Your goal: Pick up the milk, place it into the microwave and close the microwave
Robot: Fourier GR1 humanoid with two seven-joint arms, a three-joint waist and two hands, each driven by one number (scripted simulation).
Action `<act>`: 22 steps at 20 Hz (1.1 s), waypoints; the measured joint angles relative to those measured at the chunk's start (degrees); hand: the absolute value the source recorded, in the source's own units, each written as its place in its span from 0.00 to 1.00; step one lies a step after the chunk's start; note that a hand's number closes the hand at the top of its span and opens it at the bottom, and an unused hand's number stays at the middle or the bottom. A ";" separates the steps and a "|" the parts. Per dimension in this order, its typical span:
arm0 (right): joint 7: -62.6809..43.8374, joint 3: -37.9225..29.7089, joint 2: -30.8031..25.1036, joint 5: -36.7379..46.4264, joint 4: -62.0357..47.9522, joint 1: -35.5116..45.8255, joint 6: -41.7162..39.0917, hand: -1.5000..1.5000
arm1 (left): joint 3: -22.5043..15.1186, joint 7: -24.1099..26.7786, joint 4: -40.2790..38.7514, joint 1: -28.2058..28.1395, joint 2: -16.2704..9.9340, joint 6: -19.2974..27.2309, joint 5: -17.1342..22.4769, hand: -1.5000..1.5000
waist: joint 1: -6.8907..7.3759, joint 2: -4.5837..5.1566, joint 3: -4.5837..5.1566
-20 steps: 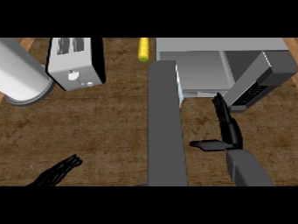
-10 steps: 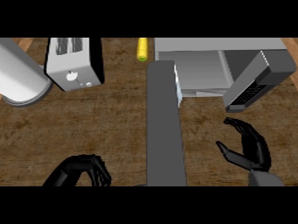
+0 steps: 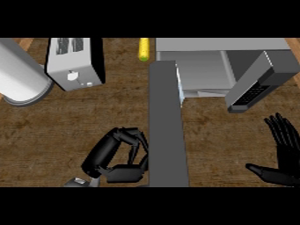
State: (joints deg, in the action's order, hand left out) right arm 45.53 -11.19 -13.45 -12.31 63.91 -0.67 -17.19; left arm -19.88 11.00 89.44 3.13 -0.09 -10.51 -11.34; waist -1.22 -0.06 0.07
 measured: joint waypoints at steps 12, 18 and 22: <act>-6.68 -1.24 -3.27 -3.72 14.77 -4.00 -2.05 0.00 | -19.41 0.22 -22.96 21.22 -0.29 19.51 7.13 1.00 | -1.24 0.21 0.01; -11.30 -0.56 -4.73 -7.24 19.39 -2.03 -5.09 0.00 | -28.57 -2.04 -31.78 29.02 -0.37 24.40 16.95 0.00 | -3.58 0.69 0.07; -13.46 0.62 -5.74 -8.47 21.52 -0.49 -7.13 0.00 | -32.08 -3.13 -33.96 33.16 -0.40 26.96 22.98 0.00 | -5.71 1.19 0.10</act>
State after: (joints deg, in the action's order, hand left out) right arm 32.07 -10.57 -19.19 -20.78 85.42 -1.16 -24.32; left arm -51.96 7.87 55.48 36.28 -0.49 16.44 11.64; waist -6.93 1.13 0.17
